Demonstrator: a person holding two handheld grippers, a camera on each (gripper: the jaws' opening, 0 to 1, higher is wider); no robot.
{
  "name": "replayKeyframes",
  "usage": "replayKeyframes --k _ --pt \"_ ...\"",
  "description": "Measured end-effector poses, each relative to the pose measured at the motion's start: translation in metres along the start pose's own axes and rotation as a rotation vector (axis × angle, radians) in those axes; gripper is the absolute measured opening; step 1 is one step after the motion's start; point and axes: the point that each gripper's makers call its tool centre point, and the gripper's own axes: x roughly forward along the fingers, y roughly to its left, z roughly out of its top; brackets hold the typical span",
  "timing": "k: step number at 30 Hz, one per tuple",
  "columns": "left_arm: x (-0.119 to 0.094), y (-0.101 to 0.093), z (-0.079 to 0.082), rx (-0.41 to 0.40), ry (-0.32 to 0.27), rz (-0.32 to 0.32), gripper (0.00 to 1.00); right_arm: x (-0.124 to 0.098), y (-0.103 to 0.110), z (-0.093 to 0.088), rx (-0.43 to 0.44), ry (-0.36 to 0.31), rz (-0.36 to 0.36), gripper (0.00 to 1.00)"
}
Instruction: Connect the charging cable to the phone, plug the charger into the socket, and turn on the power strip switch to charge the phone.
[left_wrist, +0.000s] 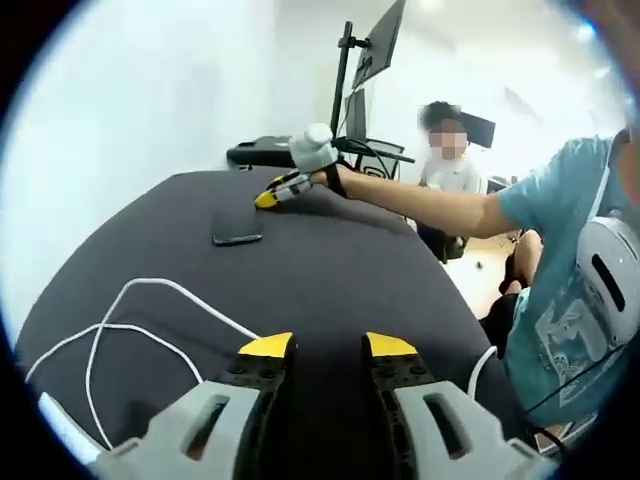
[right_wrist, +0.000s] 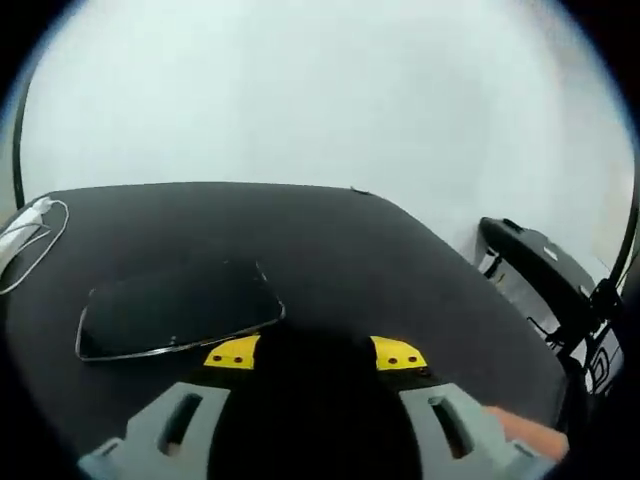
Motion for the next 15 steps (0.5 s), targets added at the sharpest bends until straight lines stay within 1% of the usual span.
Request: replayKeyframes --k 1,2,3,4,5,6,7,8,9,10,11,12,13,14,15 --pt "-0.002 -0.002 0.004 0.034 0.007 0.011 0.23 -0.002 -0.001 0.002 0.016 -0.014 0.000 0.40" --pt "-0.004 -0.004 0.007 0.056 0.017 0.028 0.25 -0.006 -0.002 0.008 0.051 -0.061 0.004 0.40" --pt "-0.007 0.000 0.010 0.073 0.056 0.081 0.26 -0.015 -0.006 0.015 0.132 -0.132 0.015 0.40" --pt "-0.009 0.007 0.011 0.085 0.085 0.158 0.25 -0.017 -0.006 0.018 0.144 -0.158 0.020 0.40" --pt "-0.009 0.004 0.014 0.180 0.129 0.171 0.23 -0.023 -0.015 0.026 0.188 -0.241 -0.003 0.40" --pt "-0.007 0.001 0.017 0.235 0.146 0.146 0.23 -0.025 -0.023 0.028 0.221 -0.280 -0.033 0.39" --pt "0.001 -0.004 0.020 0.262 0.162 0.111 0.23 -0.028 -0.034 0.024 0.236 -0.308 -0.083 0.38" --pt "0.005 -0.004 0.018 0.243 0.223 0.093 0.23 -0.030 -0.038 0.019 0.254 -0.325 -0.107 0.38" --pt "0.009 -0.010 0.012 0.224 0.321 0.040 0.23 -0.031 -0.040 0.013 0.269 -0.351 -0.115 0.38" --pt "0.012 -0.006 0.011 0.218 0.364 0.037 0.23 -0.032 -0.032 0.004 0.261 -0.333 -0.102 0.37" --pt "0.014 0.007 0.012 0.280 0.427 0.078 0.23 -0.033 -0.027 -0.001 0.239 -0.277 -0.080 0.37" --pt "0.015 0.015 0.014 0.323 0.455 0.095 0.20 -0.038 -0.027 0.012 0.266 -0.344 -0.085 0.37" --pt "0.018 0.021 0.017 0.331 0.461 0.114 0.15 -0.040 -0.029 0.023 0.239 -0.403 -0.086 0.37" --pt "0.021 0.037 0.023 0.299 0.447 0.113 0.12 -0.041 -0.029 0.019 0.241 -0.387 -0.086 0.37" --pt "0.024 0.036 0.024 0.284 0.449 0.098 0.12 -0.040 -0.028 0.017 0.252 -0.377 -0.079 0.37"
